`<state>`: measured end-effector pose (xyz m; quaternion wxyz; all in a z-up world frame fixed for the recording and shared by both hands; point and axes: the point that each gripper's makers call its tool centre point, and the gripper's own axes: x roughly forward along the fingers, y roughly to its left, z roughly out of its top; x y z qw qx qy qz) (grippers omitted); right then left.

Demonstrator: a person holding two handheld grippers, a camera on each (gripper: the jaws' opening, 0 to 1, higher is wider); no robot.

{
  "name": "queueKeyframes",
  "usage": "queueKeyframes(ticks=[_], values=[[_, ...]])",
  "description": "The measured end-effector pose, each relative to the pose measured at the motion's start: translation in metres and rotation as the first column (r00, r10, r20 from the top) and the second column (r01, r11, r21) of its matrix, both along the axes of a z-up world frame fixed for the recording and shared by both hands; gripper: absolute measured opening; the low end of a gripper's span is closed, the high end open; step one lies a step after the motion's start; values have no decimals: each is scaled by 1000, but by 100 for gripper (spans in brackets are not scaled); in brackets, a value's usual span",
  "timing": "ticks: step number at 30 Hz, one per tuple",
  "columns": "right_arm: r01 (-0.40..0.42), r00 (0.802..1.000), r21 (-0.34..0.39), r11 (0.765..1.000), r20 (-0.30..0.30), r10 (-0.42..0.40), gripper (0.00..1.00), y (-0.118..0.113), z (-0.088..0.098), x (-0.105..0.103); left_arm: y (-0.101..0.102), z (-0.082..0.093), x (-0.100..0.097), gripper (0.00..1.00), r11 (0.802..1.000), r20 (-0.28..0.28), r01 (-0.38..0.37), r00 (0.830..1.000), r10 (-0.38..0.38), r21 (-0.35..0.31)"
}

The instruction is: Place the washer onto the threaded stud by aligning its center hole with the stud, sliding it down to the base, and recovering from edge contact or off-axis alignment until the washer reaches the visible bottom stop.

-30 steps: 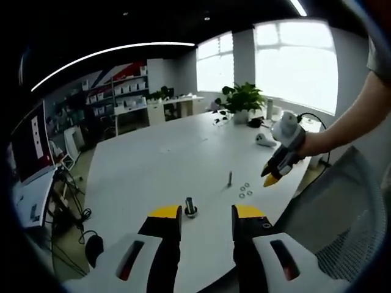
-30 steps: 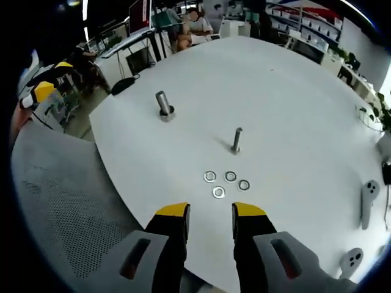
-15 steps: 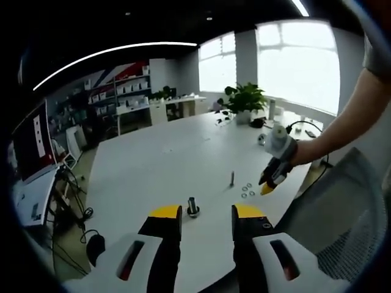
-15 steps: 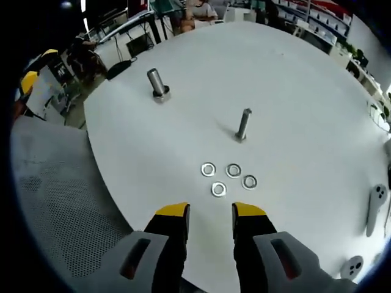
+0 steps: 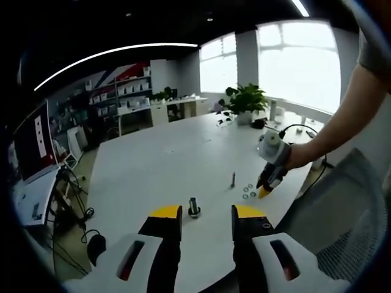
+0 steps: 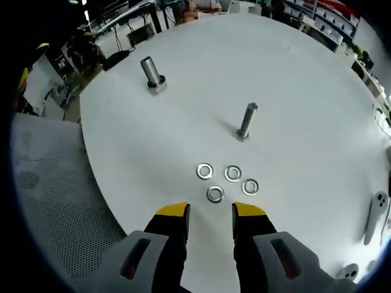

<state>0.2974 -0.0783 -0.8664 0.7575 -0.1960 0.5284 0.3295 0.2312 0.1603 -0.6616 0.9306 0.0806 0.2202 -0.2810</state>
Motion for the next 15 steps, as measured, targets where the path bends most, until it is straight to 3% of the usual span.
queueKeyframes(ticks=[6, 9, 13, 15], values=[[-42, 999, -17, 999, -11, 42, 30, 6, -7, 1, 1, -1, 0, 31, 1000, -1, -3, 1000, 3, 0], [-86, 996, -59, 995, 6, 86, 27, 5, -9, 3, 1, 0, 0, 31, 1000, 2, -4, 1000, 4, -1], [-82, 997, -64, 995, -6, 82, 26, 4, -9, 5, 0, -1, 0, 31, 1000, -3, 1, 1000, -1, -4], [-136, 990, -83, 987, 9, 137, 25, 4, -9, 5, 0, -1, 0, 31, 1000, -1, 3, 1000, -3, -5]])
